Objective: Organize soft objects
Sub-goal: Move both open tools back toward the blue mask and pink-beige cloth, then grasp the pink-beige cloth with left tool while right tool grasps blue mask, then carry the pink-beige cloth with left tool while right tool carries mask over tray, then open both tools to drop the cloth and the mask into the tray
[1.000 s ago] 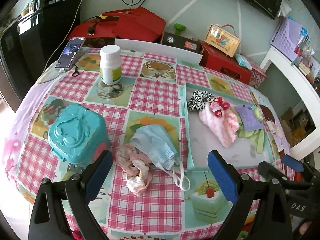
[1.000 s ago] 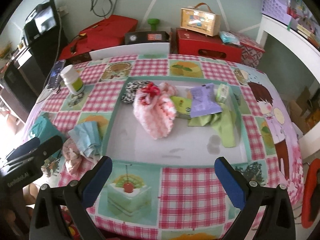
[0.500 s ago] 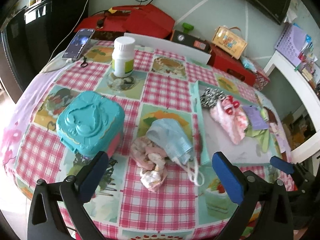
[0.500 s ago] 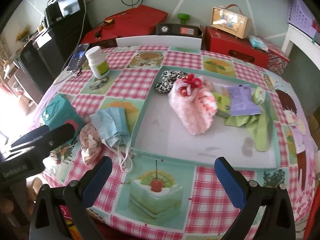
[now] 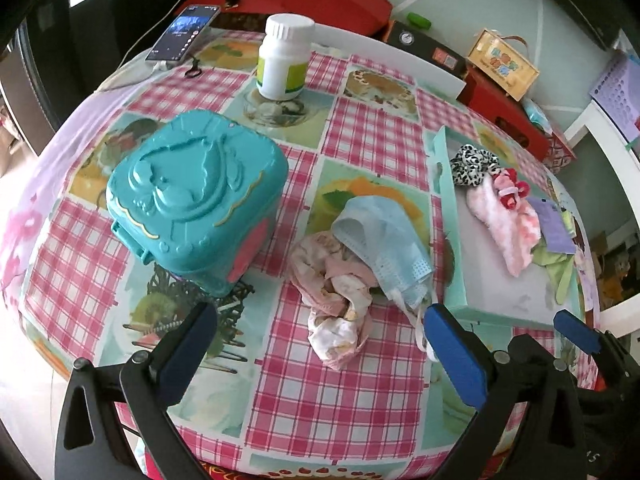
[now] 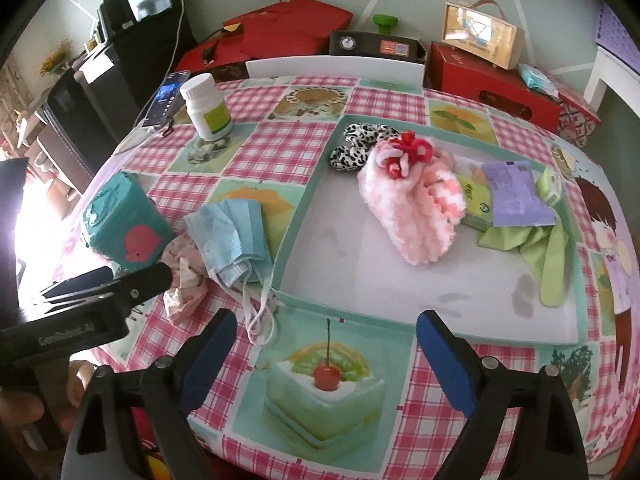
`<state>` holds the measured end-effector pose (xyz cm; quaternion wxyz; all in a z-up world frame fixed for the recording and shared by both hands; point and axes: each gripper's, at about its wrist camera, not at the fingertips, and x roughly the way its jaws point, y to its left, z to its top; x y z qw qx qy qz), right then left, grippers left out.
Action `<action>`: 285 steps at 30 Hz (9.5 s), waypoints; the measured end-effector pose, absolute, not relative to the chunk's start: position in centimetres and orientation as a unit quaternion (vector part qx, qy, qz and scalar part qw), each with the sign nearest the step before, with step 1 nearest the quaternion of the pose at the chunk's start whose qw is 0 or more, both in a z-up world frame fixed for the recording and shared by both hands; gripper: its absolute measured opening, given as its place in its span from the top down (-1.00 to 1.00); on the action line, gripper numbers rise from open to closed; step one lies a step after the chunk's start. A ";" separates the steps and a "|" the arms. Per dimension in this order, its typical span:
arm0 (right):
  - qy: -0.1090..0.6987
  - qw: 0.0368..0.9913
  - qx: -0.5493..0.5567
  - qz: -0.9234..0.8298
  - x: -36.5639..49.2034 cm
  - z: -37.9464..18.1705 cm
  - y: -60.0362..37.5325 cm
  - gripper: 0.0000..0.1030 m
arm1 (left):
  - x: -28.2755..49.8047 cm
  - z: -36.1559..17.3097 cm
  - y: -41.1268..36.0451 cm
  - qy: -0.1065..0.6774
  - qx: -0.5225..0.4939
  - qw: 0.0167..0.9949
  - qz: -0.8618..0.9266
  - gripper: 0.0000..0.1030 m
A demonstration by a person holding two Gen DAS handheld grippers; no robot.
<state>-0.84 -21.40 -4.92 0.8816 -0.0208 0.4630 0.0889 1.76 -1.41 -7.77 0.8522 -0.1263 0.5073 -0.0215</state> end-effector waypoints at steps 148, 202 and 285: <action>0.502 0.846 -0.033 0.176 5.9 -8.3 -13.9 0.62 | 2.8 -10.4 -0.3 0.543 -0.209 0.813 -0.035 0.63; 0.360 0.929 0.082 0.006 -1.0 4.3 -32.9 0.63 | 0.9 4.3 -11.4 0.397 -0.072 0.902 -0.151 0.64; 0.507 0.860 0.029 -0.044 0.8 -5.3 -31.7 -0.83 | 2.9 -2.8 -10.7 0.510 -0.006 0.856 -0.083 -0.79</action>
